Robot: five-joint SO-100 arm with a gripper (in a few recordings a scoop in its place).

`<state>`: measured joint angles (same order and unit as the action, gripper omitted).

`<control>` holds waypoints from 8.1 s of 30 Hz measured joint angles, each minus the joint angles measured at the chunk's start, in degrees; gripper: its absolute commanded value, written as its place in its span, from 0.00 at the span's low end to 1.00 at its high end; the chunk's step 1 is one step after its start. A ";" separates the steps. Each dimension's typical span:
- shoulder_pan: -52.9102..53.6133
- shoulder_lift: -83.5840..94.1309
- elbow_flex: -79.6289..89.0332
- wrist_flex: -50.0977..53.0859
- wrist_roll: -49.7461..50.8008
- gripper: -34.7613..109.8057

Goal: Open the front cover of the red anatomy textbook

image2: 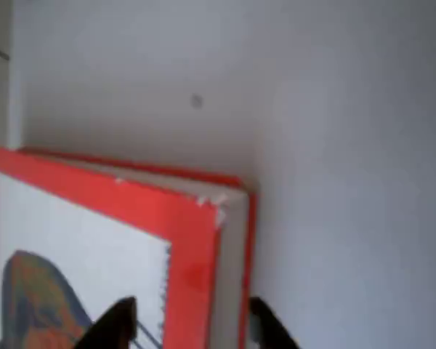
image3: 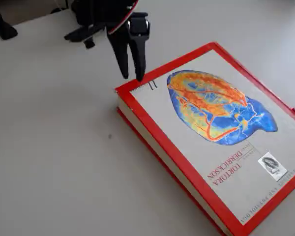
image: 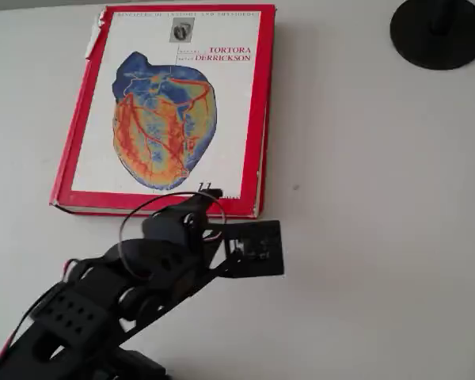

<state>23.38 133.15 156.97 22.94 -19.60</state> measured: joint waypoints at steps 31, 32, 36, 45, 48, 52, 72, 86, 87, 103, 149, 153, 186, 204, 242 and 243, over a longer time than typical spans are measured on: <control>0.53 -7.47 -15.73 8.00 -2.90 0.38; 0.53 -7.21 -16.44 8.96 -2.90 0.38; 0.00 -5.45 -19.60 12.22 -2.90 0.38; -2.90 -2.02 -31.82 23.12 -2.81 0.38; -4.39 -1.41 -37.27 27.95 -2.81 0.38; -6.50 -0.44 -45.79 34.28 -2.81 0.38; -30.50 -5.27 -77.96 54.49 5.19 0.39; -53.70 -18.54 -99.76 60.64 8.44 0.45; -55.72 -19.34 -99.93 60.82 8.44 0.46; -55.02 -24.17 -100.37 64.60 11.60 0.40; -16.17 54.58 14.50 46.05 9.49 0.24; -16.17 54.49 14.50 46.05 9.49 0.24; -16.17 54.49 14.50 46.05 9.49 0.24; -16.17 54.49 14.50 46.05 9.49 0.24; -16.17 54.49 14.50 46.05 9.49 0.24; -16.17 54.49 14.50 46.05 9.49 0.24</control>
<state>7.21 187.65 171.47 68.99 -10.11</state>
